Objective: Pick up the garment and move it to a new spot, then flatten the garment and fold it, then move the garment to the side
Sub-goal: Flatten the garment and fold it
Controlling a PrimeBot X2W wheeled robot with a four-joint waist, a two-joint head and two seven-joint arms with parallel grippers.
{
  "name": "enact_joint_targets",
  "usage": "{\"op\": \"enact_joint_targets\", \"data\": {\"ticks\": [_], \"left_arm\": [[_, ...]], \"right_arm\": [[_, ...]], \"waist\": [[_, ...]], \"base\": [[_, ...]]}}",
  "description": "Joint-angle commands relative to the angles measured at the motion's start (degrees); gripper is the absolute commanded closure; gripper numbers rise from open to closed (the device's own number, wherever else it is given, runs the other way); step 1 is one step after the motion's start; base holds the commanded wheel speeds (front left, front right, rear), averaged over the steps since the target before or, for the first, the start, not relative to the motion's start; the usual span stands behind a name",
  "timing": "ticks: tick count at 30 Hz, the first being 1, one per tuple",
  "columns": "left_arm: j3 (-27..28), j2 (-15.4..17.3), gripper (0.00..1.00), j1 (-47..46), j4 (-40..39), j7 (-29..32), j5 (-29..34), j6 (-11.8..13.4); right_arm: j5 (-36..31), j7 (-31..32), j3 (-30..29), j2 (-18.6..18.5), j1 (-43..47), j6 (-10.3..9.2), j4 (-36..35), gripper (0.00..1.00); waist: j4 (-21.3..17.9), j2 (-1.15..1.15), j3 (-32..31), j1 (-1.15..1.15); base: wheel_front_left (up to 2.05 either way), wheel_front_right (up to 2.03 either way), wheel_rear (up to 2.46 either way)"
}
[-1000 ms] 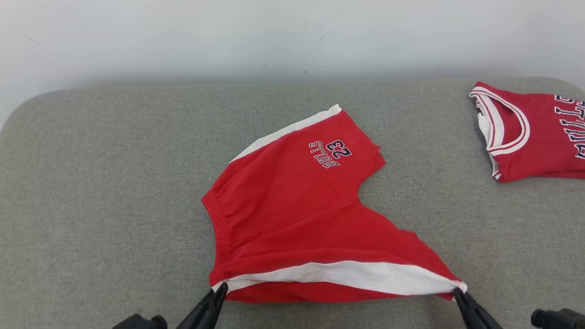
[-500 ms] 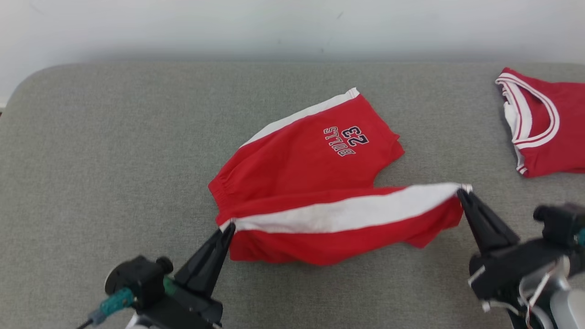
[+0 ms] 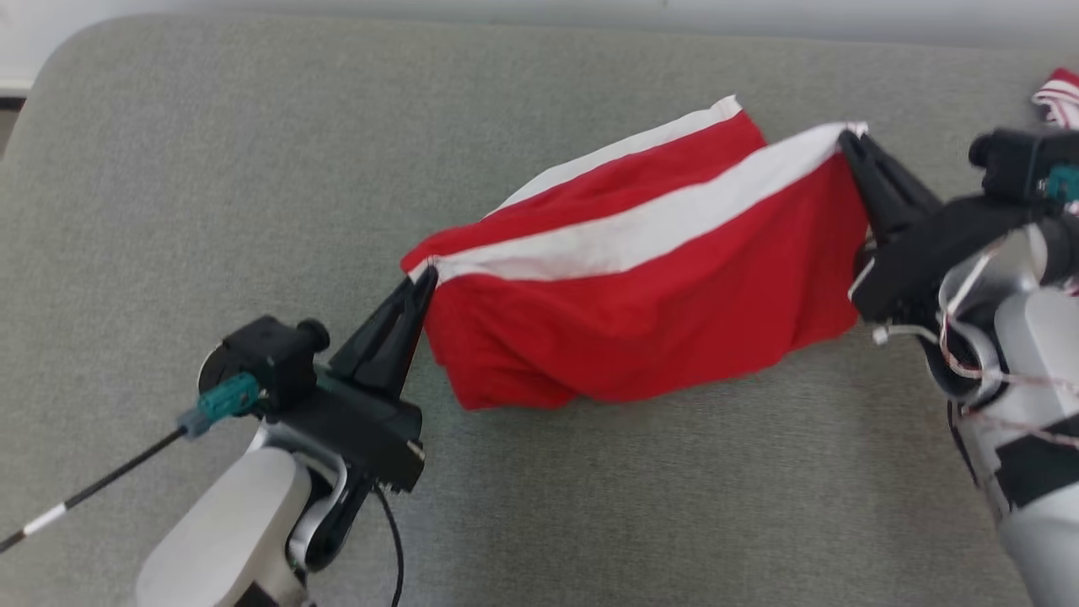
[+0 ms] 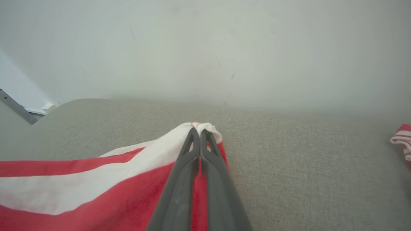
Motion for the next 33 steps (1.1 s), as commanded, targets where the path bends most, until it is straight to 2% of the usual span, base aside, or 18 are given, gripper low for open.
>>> {"op": "enact_joint_targets", "data": {"ticks": [1, 3, 8, 19, 20, 21, 22, 23, 28, 33], "left_arm": [[-0.1, -1.0, 1.00, -2.3, 1.6, -0.3, -0.6, -0.3], [-0.6, -2.4, 1.00, -4.9, 5.0, -0.4, -0.7, -0.4], [-2.3, -4.2, 1.00, -8.0, 8.8, -0.5, -1.2, -0.3], [-4.3, -6.1, 1.00, -12.2, 11.5, -0.6, -2.3, -0.3], [-4.3, -6.2, 1.00, -12.5, 11.7, -0.6, -2.1, -0.3], [-4.1, -6.3, 0.73, -12.7, 11.8, -0.6, -1.9, -0.3], [-3.9, -6.4, 0.10, -12.6, 12.0, -0.6, -1.8, -0.3], [-3.7, -6.4, 0.00, -12.3, 12.2, -0.6, -1.5, -0.3], [-1.9, -6.6, 0.00, -10.2, 12.1, -0.6, 0.2, -0.3], [1.7, -7.3, 0.00, -6.4, 10.7, -0.6, 2.0, -0.3]], "right_arm": [[-0.5, -0.4, 0.5, 0.0, -3.5, -0.16, 3.1, 1.00], [-1.2, -1.1, 1.9, 0.4, -8.7, -0.16, 8.8, 1.00], [-2.8, -3.0, 3.7, 0.5, -16.0, -0.16, 17.8, 1.00], [-5.6, -7.2, 4.7, 2.9, -26.3, -0.16, 33.8, 1.00], [-5.7, -7.9, 4.9, 3.2, -26.9, -0.16, 34.6, 0.63], [-5.8, -8.4, 5.2, 3.6, -27.3, -0.16, 35.4, 0.04], [-5.8, -8.8, 5.6, 3.9, -27.6, -0.16, 36.1, 0.00], [-5.8, -9.2, 6.0, 4.0, -27.7, -0.16, 36.7, 0.00], [-4.4, -10.3, 7.8, 4.1, -27.3, -0.16, 38.2, 0.00], [-1.4, -11.7, 9.7, 2.3, -24.3, -0.16, 37.8, 0.00]], "waist": [[3.0, -0.01, 3.2, -0.01], [4.2, -0.01, 4.7, -0.01], [5.4, -0.01, 6.5, -0.01], [6.3, -0.01, 8.9, -0.01], [6.3, -0.01, 8.8, -0.01], [6.2, -0.01, 8.7, -0.01], [6.0, -0.01, 8.5, -0.01], [5.9, -0.01, 8.2, -0.01], [5.5, -0.01, 6.5, -0.01], [5.3, -0.01, 3.9, -0.01]], "base": [[0.00, 0.00, 0.00], [0.00, 0.00, 0.00], [0.00, 0.00, 0.00], [0.00, 0.00, 0.00], [0.00, 0.00, 0.00], [0.00, 0.00, 0.00], [0.00, 0.00, 0.00], [0.00, 0.00, 0.00], [0.00, 0.00, 0.00], [0.00, 0.00, 0.00]]}}
